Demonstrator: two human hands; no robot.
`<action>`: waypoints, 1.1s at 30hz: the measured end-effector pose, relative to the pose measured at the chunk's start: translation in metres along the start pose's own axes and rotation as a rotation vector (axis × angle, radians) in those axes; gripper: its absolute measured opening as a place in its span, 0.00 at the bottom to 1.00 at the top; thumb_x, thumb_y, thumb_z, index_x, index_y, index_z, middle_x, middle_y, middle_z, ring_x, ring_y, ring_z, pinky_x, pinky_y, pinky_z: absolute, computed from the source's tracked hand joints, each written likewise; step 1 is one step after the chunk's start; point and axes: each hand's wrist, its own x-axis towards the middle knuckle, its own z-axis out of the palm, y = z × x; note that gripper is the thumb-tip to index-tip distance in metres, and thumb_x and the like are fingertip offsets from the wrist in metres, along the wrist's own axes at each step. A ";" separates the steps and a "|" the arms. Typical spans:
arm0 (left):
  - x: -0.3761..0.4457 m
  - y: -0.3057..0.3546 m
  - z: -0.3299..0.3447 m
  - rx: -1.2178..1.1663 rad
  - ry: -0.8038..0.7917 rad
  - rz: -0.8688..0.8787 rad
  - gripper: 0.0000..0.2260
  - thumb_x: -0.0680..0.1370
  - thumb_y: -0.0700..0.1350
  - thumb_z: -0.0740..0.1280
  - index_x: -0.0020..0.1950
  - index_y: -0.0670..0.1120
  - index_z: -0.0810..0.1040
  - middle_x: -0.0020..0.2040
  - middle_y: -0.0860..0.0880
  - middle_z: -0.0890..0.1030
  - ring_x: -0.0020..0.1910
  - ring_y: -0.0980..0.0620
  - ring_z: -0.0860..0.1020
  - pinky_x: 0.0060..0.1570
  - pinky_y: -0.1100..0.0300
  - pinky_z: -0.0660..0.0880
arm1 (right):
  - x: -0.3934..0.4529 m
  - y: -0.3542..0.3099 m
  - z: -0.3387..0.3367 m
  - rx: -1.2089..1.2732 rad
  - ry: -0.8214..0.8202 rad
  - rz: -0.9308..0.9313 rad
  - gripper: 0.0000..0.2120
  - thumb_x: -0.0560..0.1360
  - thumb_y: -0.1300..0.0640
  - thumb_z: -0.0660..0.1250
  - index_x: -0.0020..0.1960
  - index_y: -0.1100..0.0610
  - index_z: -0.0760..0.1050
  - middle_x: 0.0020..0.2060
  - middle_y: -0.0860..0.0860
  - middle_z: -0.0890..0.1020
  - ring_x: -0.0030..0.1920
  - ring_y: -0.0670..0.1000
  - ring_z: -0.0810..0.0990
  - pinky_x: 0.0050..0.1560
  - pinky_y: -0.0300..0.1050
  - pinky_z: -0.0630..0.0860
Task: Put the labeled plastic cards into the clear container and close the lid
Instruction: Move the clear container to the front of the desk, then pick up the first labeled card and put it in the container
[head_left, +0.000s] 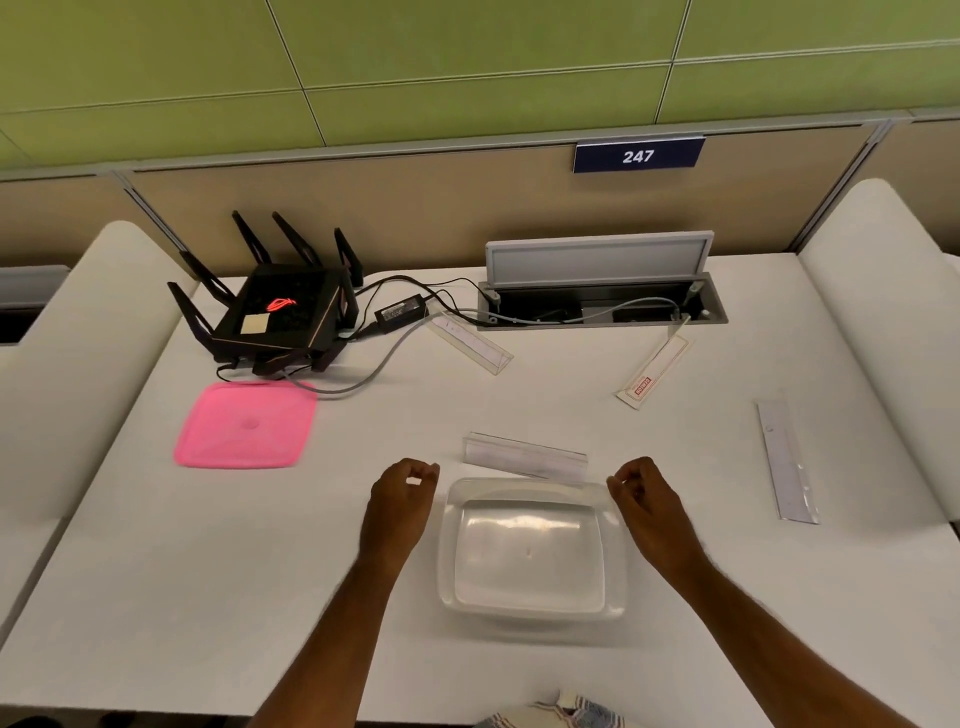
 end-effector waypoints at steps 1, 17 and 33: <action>0.009 0.004 0.000 -0.011 0.011 0.013 0.07 0.81 0.56 0.67 0.49 0.54 0.80 0.54 0.55 0.82 0.49 0.54 0.82 0.47 0.56 0.78 | 0.011 -0.007 0.000 -0.003 0.003 -0.016 0.04 0.81 0.49 0.65 0.48 0.43 0.71 0.37 0.47 0.79 0.36 0.44 0.78 0.39 0.45 0.77; 0.146 0.056 -0.005 0.032 -0.028 0.130 0.16 0.81 0.48 0.68 0.69 0.48 0.76 0.66 0.48 0.77 0.57 0.50 0.78 0.56 0.56 0.76 | 0.134 -0.087 0.059 -0.060 -0.143 -0.116 0.05 0.80 0.45 0.64 0.50 0.41 0.68 0.41 0.45 0.80 0.39 0.46 0.80 0.36 0.40 0.76; 0.266 0.086 0.005 0.151 -0.077 0.060 0.28 0.82 0.48 0.67 0.81 0.45 0.64 0.79 0.43 0.68 0.77 0.43 0.68 0.75 0.46 0.67 | 0.229 -0.102 0.118 -0.189 -0.243 -0.003 0.16 0.81 0.46 0.65 0.65 0.53 0.69 0.38 0.42 0.77 0.42 0.48 0.79 0.50 0.50 0.79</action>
